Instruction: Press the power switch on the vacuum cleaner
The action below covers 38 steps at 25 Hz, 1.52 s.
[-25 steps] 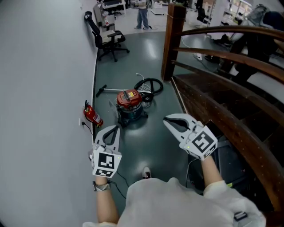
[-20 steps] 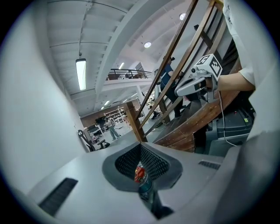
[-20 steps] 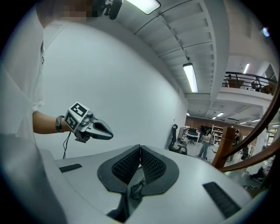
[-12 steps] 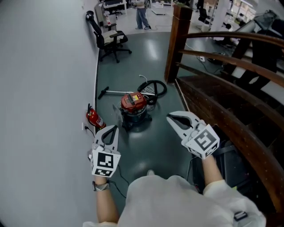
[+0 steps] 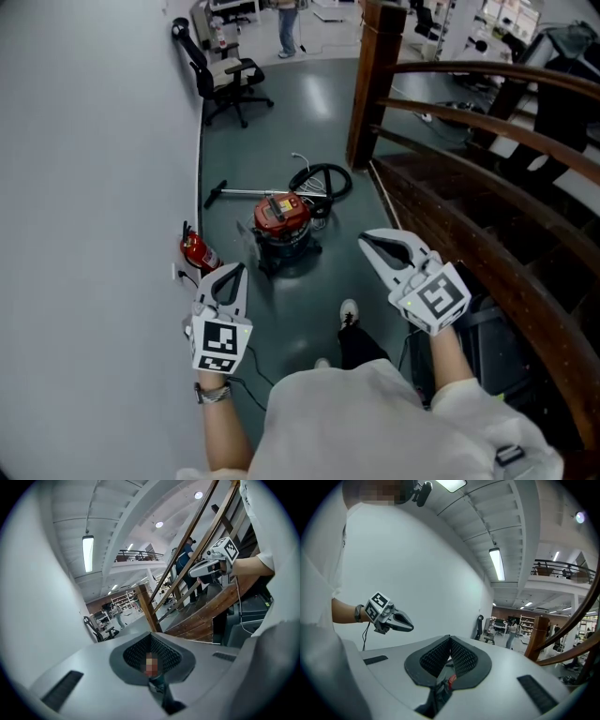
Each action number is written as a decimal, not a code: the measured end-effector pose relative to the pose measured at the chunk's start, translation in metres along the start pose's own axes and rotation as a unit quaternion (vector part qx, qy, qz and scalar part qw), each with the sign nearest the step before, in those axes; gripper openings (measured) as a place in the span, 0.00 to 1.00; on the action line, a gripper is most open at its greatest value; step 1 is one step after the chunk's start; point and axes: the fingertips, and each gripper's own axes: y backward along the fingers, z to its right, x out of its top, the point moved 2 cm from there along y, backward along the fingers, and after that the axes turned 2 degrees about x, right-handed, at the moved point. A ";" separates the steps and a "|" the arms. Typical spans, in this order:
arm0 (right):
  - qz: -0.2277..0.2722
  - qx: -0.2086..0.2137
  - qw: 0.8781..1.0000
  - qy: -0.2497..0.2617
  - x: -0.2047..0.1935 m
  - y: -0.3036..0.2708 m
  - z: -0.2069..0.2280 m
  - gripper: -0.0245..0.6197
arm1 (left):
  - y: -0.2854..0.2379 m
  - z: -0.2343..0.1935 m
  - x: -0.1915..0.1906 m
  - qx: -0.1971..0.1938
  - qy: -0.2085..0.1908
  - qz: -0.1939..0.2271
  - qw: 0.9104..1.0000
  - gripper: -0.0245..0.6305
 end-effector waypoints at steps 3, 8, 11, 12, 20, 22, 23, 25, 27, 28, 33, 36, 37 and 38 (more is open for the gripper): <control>0.000 -0.001 1.000 -0.001 -0.004 -0.013 0.015 0.08 | -0.012 -0.009 -0.003 0.002 0.002 -0.004 1.000 0.03; 0.004 0.004 1.000 0.005 -0.015 -0.044 0.050 0.08 | -0.051 -0.028 -0.009 0.010 0.004 -0.012 1.000 0.03; 0.006 0.001 1.000 0.028 -0.021 -0.069 0.081 0.08 | -0.080 -0.043 -0.008 0.019 0.008 -0.016 1.000 0.03; 0.007 0.000 0.999 0.032 -0.022 -0.077 0.092 0.08 | -0.089 -0.050 -0.007 0.024 0.010 -0.018 1.000 0.03; 0.013 0.025 0.999 0.037 -0.023 -0.154 0.165 0.08 | -0.159 -0.109 0.007 0.061 0.017 -0.021 0.998 0.03; 0.009 0.030 0.999 0.032 -0.024 -0.170 0.177 0.08 | -0.173 -0.120 0.011 0.062 0.019 -0.021 0.998 0.03; 0.006 0.032 0.999 0.030 -0.025 -0.177 0.183 0.08 | -0.179 -0.125 0.011 0.063 0.018 -0.024 0.998 0.03; 0.001 0.033 0.999 0.026 -0.025 -0.190 0.192 0.08 | -0.188 -0.133 0.013 0.063 0.020 -0.027 0.997 0.03; -0.003 0.035 0.999 0.024 -0.026 -0.201 0.198 0.08 | -0.195 -0.138 0.012 0.061 0.022 -0.032 0.997 0.03; -0.004 0.037 0.999 0.024 -0.027 -0.204 0.200 0.08 | -0.199 -0.139 0.011 0.060 0.023 -0.035 0.997 0.03; -0.016 0.044 0.999 0.023 -0.034 -0.216 0.206 0.08 | -0.215 -0.140 0.005 0.050 0.027 -0.043 0.997 0.03; -0.028 0.044 0.998 0.027 -0.039 -0.223 0.211 0.08 | -0.222 -0.141 0.002 0.045 0.032 -0.046 0.997 0.03; -0.031 0.044 0.998 0.027 -0.040 -0.226 0.213 0.08 | -0.224 -0.143 0.001 0.045 0.033 -0.046 0.997 0.03; -0.034 0.045 0.998 0.028 -0.040 -0.230 0.214 0.08 | -0.226 -0.145 0.000 0.046 0.035 -0.047 0.997 0.03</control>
